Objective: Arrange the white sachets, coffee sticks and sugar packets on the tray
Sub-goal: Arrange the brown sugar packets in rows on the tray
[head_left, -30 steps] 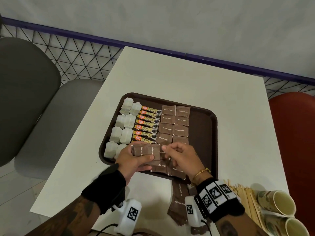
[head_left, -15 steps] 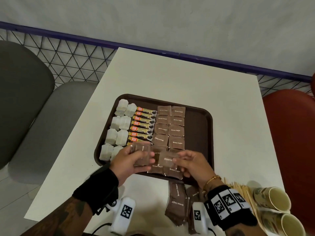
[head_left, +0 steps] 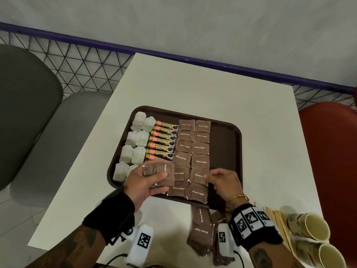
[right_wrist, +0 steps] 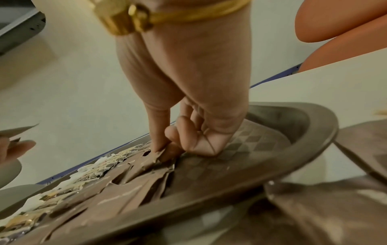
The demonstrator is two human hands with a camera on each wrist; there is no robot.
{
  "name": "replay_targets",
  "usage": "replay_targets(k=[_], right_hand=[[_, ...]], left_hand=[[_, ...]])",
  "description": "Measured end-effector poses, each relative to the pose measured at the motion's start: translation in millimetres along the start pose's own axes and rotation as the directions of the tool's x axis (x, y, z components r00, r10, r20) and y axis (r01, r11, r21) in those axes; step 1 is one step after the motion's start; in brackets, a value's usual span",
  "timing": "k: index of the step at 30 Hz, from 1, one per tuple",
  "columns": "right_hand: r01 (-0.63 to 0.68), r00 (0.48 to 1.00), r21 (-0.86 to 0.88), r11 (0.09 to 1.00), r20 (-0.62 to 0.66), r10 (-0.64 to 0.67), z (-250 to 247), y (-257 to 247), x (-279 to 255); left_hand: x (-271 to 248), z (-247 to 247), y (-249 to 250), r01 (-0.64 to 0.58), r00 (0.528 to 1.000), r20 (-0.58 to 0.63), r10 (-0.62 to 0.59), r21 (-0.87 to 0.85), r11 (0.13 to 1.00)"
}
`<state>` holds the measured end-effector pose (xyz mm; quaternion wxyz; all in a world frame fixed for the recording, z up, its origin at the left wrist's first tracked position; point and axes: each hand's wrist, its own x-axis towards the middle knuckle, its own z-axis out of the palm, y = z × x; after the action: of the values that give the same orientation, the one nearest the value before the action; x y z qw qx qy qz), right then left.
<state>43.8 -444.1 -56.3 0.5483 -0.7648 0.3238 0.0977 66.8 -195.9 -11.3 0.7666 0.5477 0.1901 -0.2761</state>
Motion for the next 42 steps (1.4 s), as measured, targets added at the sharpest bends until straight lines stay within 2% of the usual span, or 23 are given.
replay_targets(k=[8, 13, 15, 17, 19, 20, 25, 28, 31, 36, 39, 42], right_hand=[[0.067, 0.998, -0.123, 0.990, -0.013, -0.069, 3, 0, 5], [0.155, 0.975, -0.204, 0.967, -0.127, -0.183, 4, -14, -13], [0.172, 0.982, -0.125, 0.977, -0.060, -0.181, 6, -26, -23], [0.132, 0.982, -0.015, 0.991, 0.136, -0.129, 12, -35, -37], [0.061, 0.944, 0.089, 0.994, 0.320, -0.087, 24, -40, -50], [0.040, 0.929, 0.152, 0.988, 0.359, -0.093, 31, -40, -55], [-0.070, 0.944, 0.379, 0.923, 0.325, -0.062, 44, -44, -54], [-0.120, 0.929, 0.410, 0.904, 0.368, -0.043, 39, -48, -51], [-0.118, 0.931, 0.420, 0.900, 0.362, -0.047, 35, -51, -49], [-0.018, 0.921, 0.280, 0.960, 0.378, -0.093, 30, -52, -46], [0.011, 0.906, 0.126, 0.992, 0.420, -0.063, 31, -54, -43], [-0.026, 0.884, 0.146, 0.989, 0.465, -0.045, 32, -53, -43]], left_hand=[[1, 3, -2, -0.016, 0.999, -0.027, 0.017, 0.045, 0.999], [1, 4, -3, -0.045, 0.999, -0.010, 0.046, 0.076, 0.996], [2, 5, -4, -0.052, 0.999, -0.006, 0.052, 0.069, 0.996], [2, 8, -5, -0.057, 0.998, -0.005, 0.057, 0.052, 0.997], [3, 11, -5, -0.062, 0.998, -0.006, 0.062, 0.058, 0.996], [3, 12, -5, -0.065, 0.998, 0.000, 0.065, 0.075, 0.995], [1, 15, -4, -0.062, 0.998, 0.036, 0.057, 0.163, 0.985], [2, 12, -2, -0.085, 0.996, 0.020, 0.083, 0.166, 0.982], [4, 10, 0, -0.085, 0.996, 0.014, 0.083, 0.136, 0.987], [6, 11, 6, -0.051, 0.999, 0.007, 0.051, 0.122, 0.991], [7, 13, 8, -0.070, 0.997, -0.007, 0.073, 0.222, 0.973], [8, 14, 6, -0.097, 0.995, -0.005, 0.102, 0.277, 0.956]])
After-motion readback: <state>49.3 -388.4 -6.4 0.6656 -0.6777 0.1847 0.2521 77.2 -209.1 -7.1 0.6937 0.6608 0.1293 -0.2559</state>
